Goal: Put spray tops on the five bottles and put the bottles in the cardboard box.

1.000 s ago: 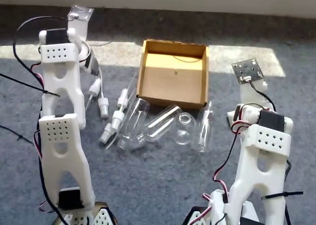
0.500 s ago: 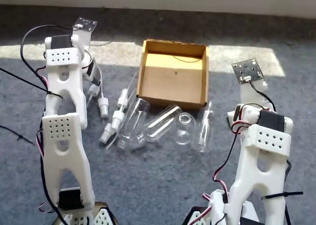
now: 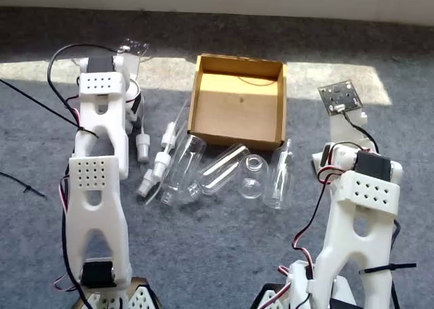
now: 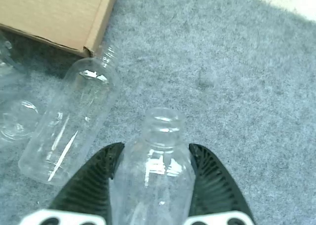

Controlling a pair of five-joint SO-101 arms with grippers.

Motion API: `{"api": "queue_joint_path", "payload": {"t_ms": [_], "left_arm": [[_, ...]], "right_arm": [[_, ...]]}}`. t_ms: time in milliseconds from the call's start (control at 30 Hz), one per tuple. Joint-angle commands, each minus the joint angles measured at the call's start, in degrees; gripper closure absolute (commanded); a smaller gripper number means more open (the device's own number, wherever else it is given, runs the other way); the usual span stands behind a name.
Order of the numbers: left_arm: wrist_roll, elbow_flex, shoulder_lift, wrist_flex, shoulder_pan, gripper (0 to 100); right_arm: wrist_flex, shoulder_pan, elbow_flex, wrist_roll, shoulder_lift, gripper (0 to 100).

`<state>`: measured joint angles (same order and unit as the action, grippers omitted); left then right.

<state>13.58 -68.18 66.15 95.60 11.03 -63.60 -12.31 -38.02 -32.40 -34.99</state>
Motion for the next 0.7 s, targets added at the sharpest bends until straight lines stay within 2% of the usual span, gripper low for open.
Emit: {"api": "queue_joint_path", "payload": {"t_ms": [0,133,233,433,567,667], "left_arm": [[0.3,-5.1,-1.6,0.7,-0.4,97],[-0.1,-12.6,-5.1,4.8,1.3,97],[-0.3,-15.2,-10.0,5.0,3.4,97],[-3.3,-10.8,-24.2,5.1,6.4,98],[-6.3,-8.2,-36.9,5.2,5.9,98],[-9.1,-3.5,-48.0,5.3,2.6,98]], "right_arm": [[-0.4,0.3,0.5,-0.6,-1.7,99.5],[-0.3,0.3,0.7,-0.4,-1.8,99.5],[-0.3,0.6,0.7,-0.4,-1.8,99.5],[0.2,0.7,1.1,0.5,-1.9,99.5],[4.0,0.7,2.6,7.3,-5.2,99.5],[7.2,3.1,2.5,10.6,-11.6,99.5]]}}
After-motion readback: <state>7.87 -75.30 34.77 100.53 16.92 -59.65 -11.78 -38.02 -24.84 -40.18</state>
